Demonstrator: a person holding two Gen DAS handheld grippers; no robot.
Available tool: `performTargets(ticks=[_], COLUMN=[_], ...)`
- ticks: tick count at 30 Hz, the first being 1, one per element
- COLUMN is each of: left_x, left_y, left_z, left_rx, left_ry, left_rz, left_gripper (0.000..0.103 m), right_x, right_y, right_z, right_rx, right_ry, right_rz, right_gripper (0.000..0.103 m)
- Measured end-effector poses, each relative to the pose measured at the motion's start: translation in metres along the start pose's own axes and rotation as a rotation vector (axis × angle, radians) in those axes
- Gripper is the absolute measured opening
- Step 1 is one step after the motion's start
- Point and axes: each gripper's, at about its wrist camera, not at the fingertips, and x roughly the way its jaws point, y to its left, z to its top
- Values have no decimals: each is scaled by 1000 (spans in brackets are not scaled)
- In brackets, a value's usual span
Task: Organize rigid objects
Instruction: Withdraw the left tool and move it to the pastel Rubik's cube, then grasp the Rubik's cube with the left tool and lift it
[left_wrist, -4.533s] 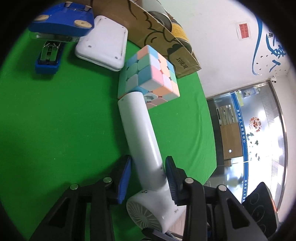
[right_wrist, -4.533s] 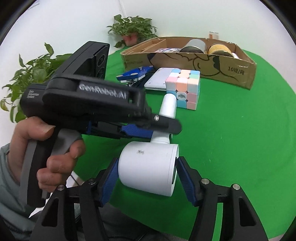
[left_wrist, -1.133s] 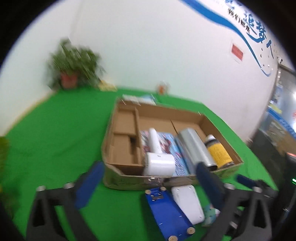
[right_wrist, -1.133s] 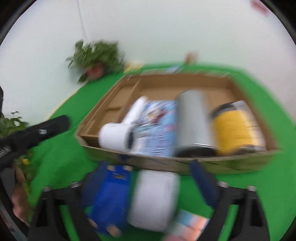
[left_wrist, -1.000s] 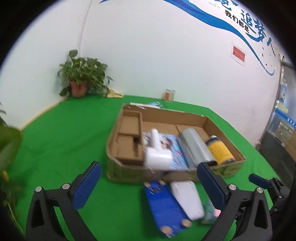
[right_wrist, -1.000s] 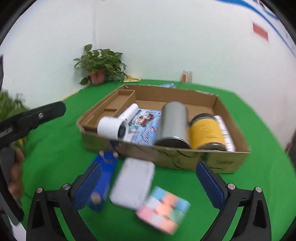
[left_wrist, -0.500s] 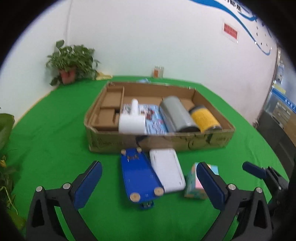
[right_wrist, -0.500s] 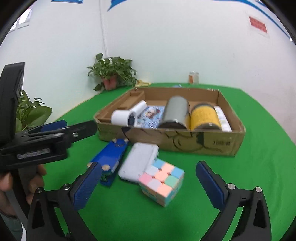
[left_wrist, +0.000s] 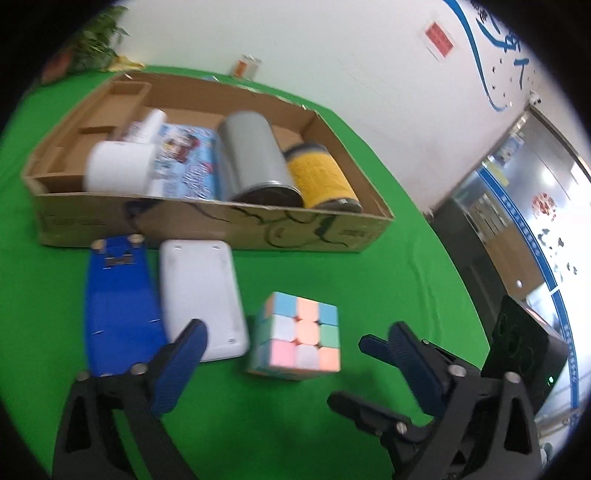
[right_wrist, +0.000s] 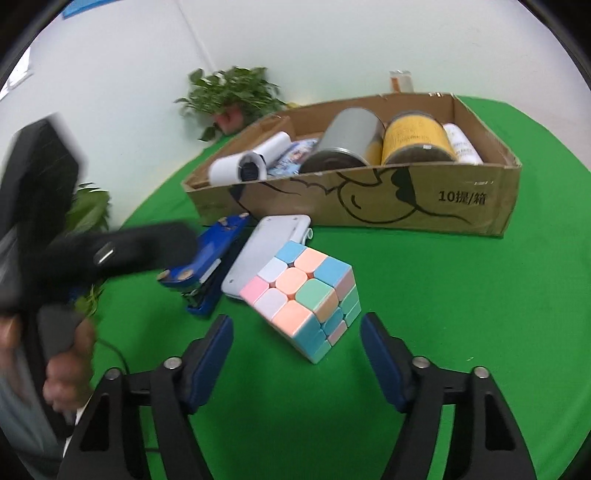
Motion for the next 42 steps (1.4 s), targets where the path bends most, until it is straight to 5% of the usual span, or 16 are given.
performTargets(ticks=[3,8,11,22,26,30,33,42], left_x=[27,48,53,39,40,52,59,53], left_y=[-6,-12,-15,-38,-33,-19,-11,-18], left_z=[3,0,-5,-63,-63,-58,-62,-64], left_rx=[-12,-23,-65,-132,-164,-238,-288,-261], left_ry=[94,138,164,223,220,234,259,239], left_rz=[-21,11,-47,-104,-124,-150,-203,-179], left_gripper=[67,58,49,51,52,69,69,66], right_x=[-4,1,12,-25,-33,-21,-11,0], right_y=[-5,-4,-17,-27,-21,-18,-13,-4], right_z=[-5,-9,-3,-35,-41,-43,-42,-47], right_rx=[18,-24,0,-19,-103,-136,-152,-142], right_ry=[3,33,52,153,165,194,206,214], right_rz=[13,56,59,128,83,39,0,-62], right_gripper=[67,67,67,64,64,61,57,57])
